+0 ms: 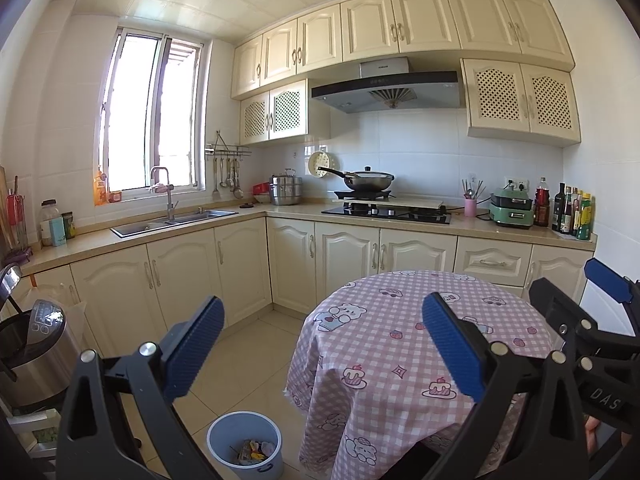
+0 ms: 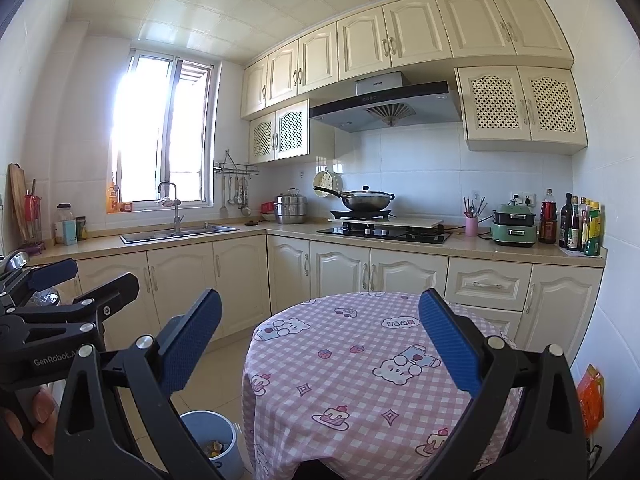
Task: Collect trash
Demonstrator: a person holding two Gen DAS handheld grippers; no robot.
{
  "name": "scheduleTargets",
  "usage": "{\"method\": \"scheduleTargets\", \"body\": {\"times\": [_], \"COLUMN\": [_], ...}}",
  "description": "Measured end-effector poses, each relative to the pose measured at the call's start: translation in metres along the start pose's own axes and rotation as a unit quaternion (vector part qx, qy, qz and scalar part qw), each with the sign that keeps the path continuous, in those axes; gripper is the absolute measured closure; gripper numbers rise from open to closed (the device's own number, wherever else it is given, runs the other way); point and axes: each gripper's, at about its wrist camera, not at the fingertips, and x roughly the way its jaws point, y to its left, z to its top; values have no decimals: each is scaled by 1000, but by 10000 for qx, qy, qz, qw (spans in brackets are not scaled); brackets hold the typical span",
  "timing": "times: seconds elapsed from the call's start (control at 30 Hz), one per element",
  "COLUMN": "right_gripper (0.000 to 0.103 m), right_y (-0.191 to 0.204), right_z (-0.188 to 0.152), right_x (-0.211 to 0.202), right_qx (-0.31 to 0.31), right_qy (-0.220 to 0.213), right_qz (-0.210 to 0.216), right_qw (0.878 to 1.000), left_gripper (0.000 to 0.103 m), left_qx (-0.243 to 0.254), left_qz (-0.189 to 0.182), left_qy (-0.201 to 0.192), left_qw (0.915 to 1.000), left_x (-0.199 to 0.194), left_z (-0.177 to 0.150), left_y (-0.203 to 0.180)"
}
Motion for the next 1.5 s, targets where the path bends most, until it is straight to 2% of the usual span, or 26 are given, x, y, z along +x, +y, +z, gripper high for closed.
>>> {"method": "scheduleTargets", "body": {"times": [1.5], "right_gripper": [8], "right_y": [4], "right_z": [0], "right_x": [5], "right_qx": [-40], "right_qy": [62], "right_qz": [54], "right_qw": [10000], "left_gripper": [6], "left_qx": [-17], "left_qz": [32], "left_qy": [64], "left_qw": [10000], "left_x": [3], "left_z": [-3], "left_y": [7]}}
